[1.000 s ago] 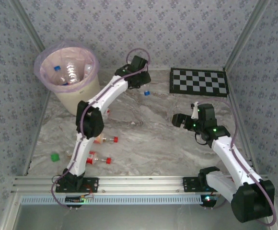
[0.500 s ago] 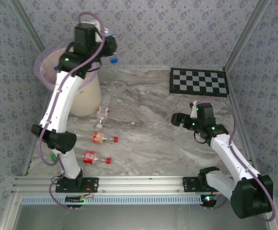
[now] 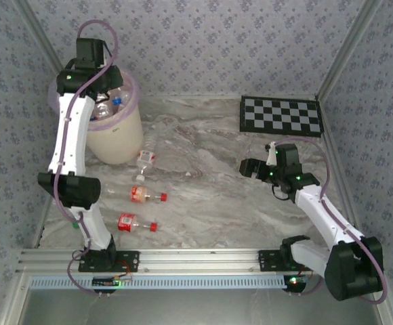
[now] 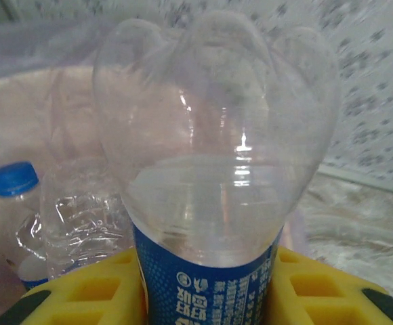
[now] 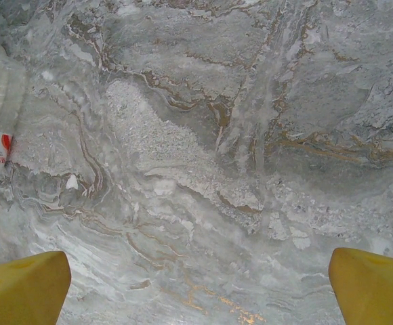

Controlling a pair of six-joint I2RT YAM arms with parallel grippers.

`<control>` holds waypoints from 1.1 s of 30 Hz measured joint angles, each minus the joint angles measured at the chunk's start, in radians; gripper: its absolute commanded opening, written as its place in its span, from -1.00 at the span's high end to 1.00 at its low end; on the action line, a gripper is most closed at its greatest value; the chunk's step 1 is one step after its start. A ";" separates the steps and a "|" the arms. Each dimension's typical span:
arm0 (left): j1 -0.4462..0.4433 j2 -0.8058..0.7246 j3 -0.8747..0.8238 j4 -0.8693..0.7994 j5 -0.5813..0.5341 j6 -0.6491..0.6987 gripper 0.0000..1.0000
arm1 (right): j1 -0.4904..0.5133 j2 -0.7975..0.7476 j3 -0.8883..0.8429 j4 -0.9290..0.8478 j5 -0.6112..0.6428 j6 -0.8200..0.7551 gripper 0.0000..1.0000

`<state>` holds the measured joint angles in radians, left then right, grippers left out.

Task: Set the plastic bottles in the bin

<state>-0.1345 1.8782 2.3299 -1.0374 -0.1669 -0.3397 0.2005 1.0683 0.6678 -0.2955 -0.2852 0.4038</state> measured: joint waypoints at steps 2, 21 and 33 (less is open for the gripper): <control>0.005 0.024 -0.013 -0.016 0.002 0.008 0.63 | 0.000 -0.003 0.000 0.000 0.000 0.000 -1.00; 0.008 0.053 0.015 -0.032 0.006 0.136 0.10 | 0.003 0.035 -0.005 0.026 -0.004 0.019 -1.00; -0.002 -0.090 -0.462 0.211 0.069 0.085 0.72 | 0.027 0.064 -0.005 0.037 -0.014 0.026 -1.00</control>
<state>-0.1364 1.7885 1.8679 -0.8268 -0.0982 -0.2543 0.2279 1.1320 0.6632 -0.2584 -0.2996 0.4301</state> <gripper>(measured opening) 0.151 0.999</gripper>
